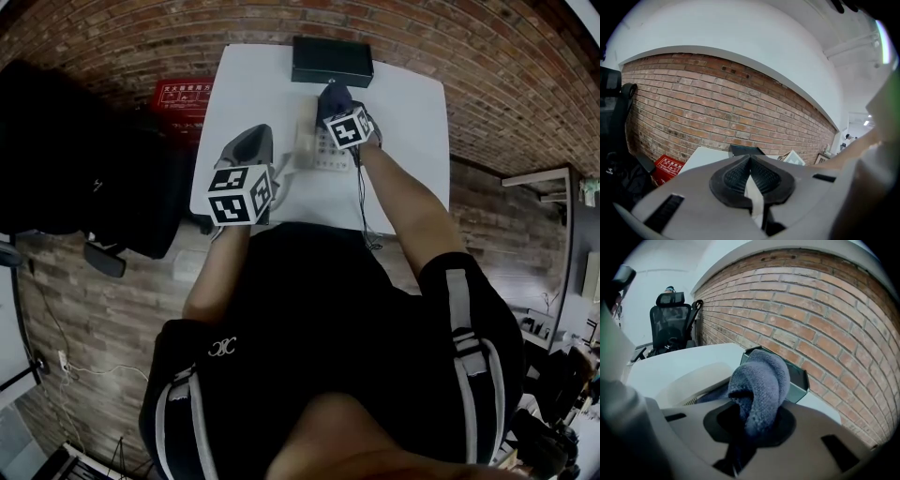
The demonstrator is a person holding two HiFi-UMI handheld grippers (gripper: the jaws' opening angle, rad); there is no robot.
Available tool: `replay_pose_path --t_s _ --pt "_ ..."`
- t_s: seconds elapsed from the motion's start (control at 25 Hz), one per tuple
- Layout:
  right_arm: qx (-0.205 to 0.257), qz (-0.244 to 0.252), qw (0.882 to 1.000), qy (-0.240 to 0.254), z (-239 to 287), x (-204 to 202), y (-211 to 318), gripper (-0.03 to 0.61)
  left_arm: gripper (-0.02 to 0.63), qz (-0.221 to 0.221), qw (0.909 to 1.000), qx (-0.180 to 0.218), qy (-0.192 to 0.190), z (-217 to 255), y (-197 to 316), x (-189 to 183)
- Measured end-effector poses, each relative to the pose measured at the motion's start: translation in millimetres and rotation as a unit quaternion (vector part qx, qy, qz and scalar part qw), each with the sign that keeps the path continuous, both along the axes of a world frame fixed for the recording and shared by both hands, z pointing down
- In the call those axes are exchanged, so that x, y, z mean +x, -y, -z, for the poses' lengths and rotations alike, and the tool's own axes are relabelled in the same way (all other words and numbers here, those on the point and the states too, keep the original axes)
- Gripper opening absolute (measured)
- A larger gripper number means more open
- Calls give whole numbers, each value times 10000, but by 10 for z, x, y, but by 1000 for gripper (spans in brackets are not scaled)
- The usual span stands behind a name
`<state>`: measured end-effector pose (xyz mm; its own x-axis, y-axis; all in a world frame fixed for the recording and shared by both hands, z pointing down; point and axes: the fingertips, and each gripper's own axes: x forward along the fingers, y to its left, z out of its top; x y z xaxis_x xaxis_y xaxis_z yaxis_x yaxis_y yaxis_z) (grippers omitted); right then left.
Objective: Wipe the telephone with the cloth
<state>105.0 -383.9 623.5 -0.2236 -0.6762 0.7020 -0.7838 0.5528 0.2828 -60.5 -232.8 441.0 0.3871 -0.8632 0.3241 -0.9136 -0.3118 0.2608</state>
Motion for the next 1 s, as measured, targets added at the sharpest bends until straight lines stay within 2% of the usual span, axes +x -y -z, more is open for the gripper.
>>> replay_pose_path --t_s 0.36,0.56,1.0 --pt "182 291 9994 -84 -63 -145 -234 37 2 -205 9997 -125 17 -81 -95 -3" --pt "448 480 9968 -454 -107 -206 -433 37 2 -390 9991 -187 5 -152 -182 -1" --pt "608 298 9969 -395 -156 -192 -719 37 2 -731 9969 -269 128 -193 -319 10"
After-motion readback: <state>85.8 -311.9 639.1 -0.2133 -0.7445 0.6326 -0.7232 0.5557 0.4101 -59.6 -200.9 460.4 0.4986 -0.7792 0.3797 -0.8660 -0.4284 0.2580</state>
